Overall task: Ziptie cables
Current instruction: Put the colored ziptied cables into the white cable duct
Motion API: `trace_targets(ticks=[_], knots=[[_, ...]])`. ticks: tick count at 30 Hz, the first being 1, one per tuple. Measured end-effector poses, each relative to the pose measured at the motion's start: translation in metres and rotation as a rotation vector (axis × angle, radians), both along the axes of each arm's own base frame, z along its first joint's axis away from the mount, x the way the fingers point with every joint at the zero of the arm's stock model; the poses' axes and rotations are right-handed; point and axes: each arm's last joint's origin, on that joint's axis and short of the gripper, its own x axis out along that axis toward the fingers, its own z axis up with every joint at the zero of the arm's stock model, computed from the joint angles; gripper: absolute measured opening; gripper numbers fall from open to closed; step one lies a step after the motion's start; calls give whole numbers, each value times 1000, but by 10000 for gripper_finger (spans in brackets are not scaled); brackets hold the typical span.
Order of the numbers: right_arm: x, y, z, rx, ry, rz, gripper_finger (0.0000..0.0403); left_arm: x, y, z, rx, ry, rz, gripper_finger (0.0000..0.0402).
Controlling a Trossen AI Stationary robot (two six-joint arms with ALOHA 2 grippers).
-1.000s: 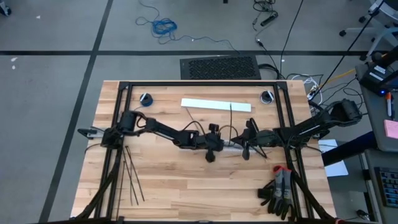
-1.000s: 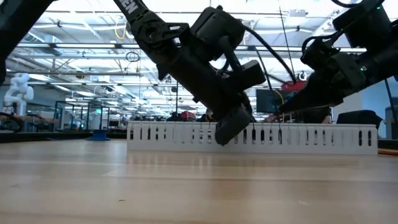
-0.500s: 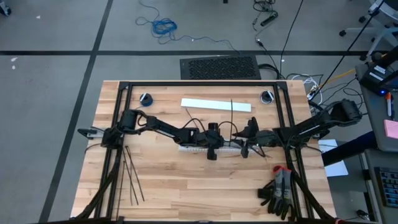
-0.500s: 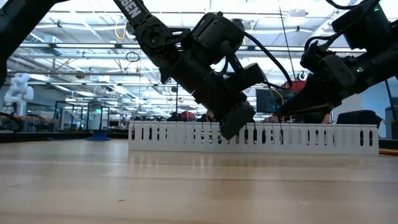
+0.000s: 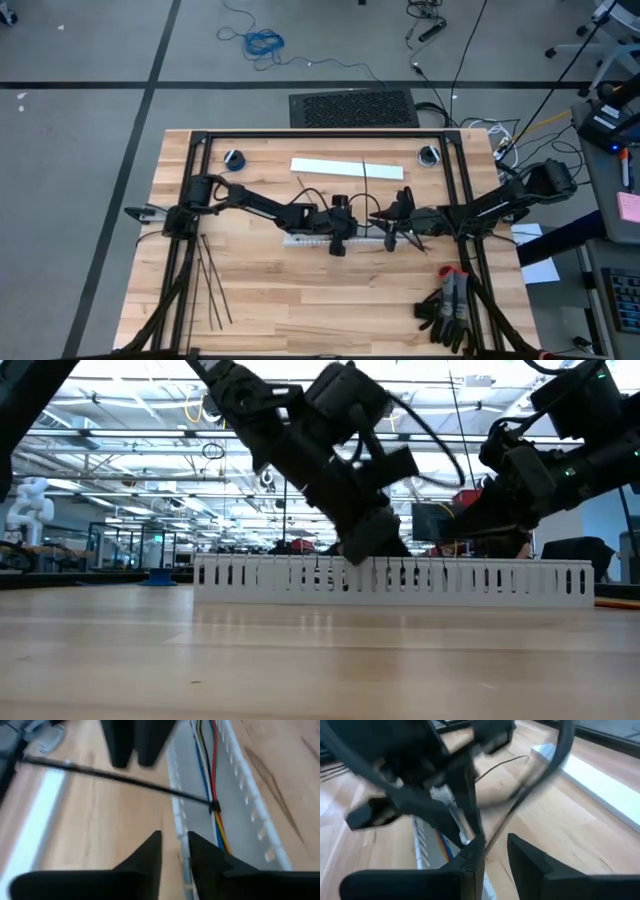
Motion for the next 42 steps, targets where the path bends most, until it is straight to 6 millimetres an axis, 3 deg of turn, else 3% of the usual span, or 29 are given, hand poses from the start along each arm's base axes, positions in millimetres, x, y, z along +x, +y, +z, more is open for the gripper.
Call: trace_targets(ticks=[7, 11, 21, 25, 34, 42], knots=[[-1, 2, -1, 4, 10, 4, 75, 1, 1, 11, 7, -50, 25, 150], [-1, 2, -1, 12, 9, 1, 75, 5, -1, 13, -28, -109, 18, 153], [-1, 2, -1, 16, 6, -1, 75, 9, -2, -4, -87, -101, 34, 151], [-1, 2, -1, 20, 4, -3, 75, 9, -2, -4, -84, -104, 39, 128], [0, 2, 1, 25, -21, 1, 75, 9, -1, -5, -74, -100, 48, 14], [1, 3, 4, 105, -64, 7, 75, 13, 1, -19, -51, -91, 38, 9]])
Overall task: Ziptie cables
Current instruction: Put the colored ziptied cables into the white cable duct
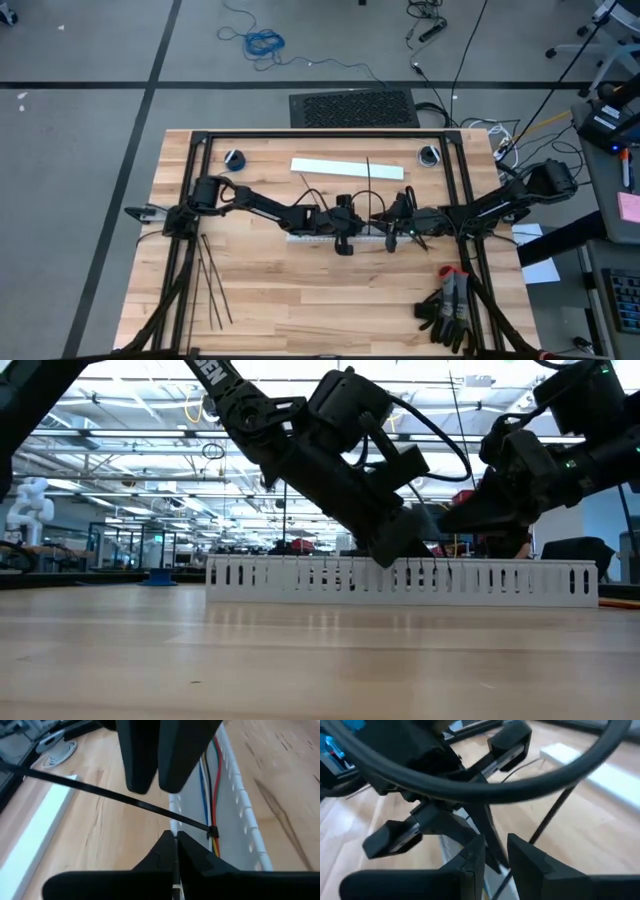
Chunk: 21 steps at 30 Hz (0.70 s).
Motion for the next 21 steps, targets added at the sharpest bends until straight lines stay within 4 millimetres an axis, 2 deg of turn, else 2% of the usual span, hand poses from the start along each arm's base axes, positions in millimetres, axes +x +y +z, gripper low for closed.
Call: trace_targets(ticks=[3, 7, 16, 21], knots=[[-2, 0, -4, 52, 28, -24, 75, 1, -3, -15, 43, 31, -36, 6], [-2, -1, -5, 64, 37, -34, 75, 1, -7, -25, 85, 55, -70, 6], [-3, -13, -11, 57, 117, -102, 73, 1, -10, -26, 157, 74, -146, 6], [3, -14, -12, 41, 166, -107, 60, 0, -11, -27, 161, 81, -155, 5]])
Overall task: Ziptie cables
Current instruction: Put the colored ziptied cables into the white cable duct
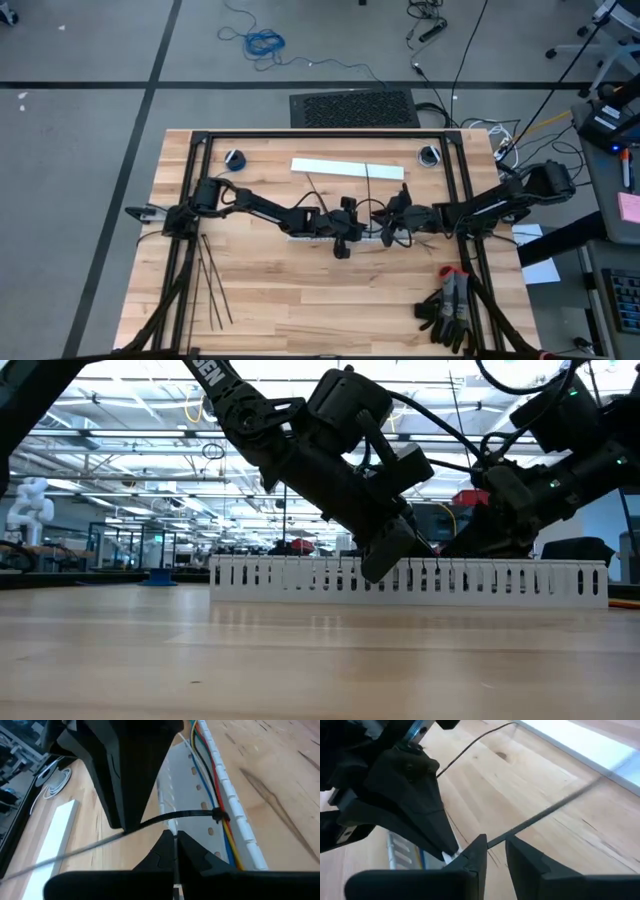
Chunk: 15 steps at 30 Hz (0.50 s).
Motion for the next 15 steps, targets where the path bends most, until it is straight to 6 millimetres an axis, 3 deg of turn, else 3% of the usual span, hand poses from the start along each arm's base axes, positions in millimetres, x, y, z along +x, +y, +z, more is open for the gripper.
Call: trace_targets(ticks=[8, 15], knots=[[15, 2, -5, -6, 59, 25, 43, 0, 0, 0, 1, 2, -8, 5], [16, 2, -6, 14, 72, 12, 43, 0, -1, 0, 5, 2, -2, 5]])
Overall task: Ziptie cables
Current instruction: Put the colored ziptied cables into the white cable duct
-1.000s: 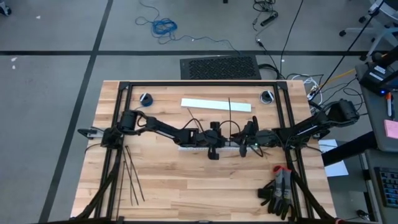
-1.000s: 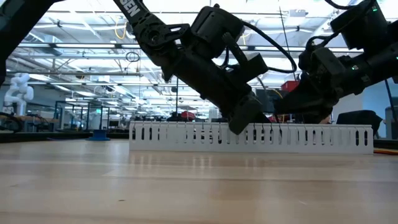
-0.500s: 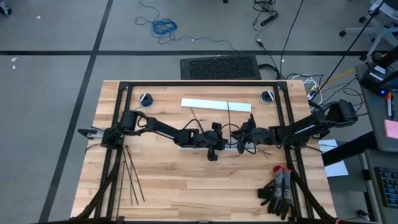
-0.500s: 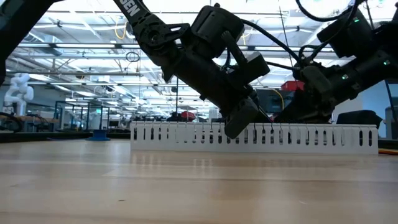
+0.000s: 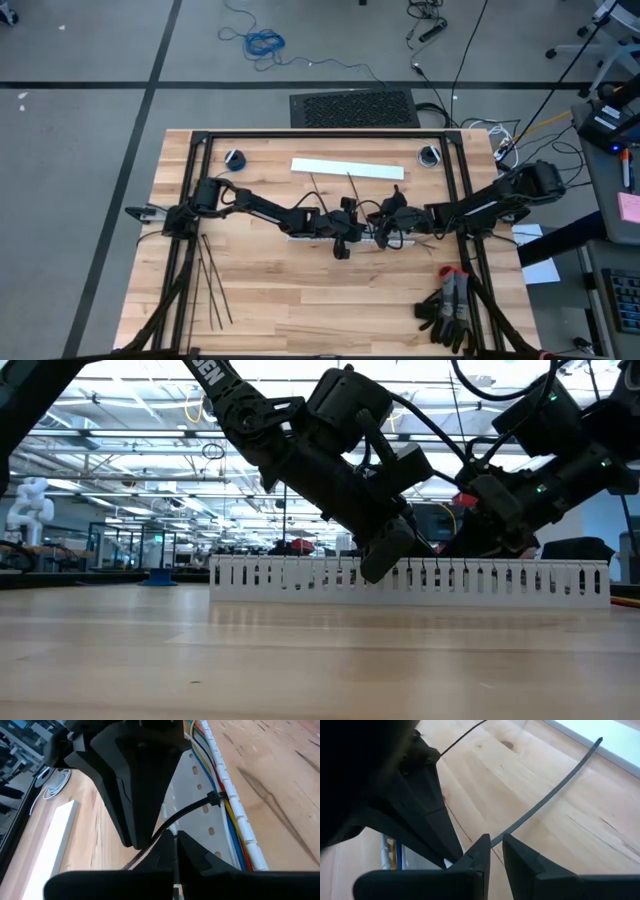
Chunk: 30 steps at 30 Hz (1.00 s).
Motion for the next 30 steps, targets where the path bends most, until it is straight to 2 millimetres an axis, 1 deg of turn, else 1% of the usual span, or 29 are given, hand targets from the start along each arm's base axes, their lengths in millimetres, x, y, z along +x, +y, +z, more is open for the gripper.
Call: trace_targets(ticks=[8, 15, 18, 21, 26, 30], knots=[[-7, 0, 7, -22, 23, 20, 43, 0, 0, 0, -3, -1, 4, 5], [-10, -1, 22, -67, -41, 17, 43, 0, 0, 0, -2, -1, 6, 5], [-11, -1, 28, -61, -77, 27, 43, 0, 0, 0, -2, -1, 7, 5], [-11, 5, 29, -25, -84, 59, 43, 0, 0, 0, -2, -2, 8, 5], [-18, 16, 21, 21, -14, 46, 43, 0, 0, 0, -1, -1, 8, 5], [-20, 28, 21, 47, -21, 68, 43, 0, 0, -5, 8, 5, 7, 5]])
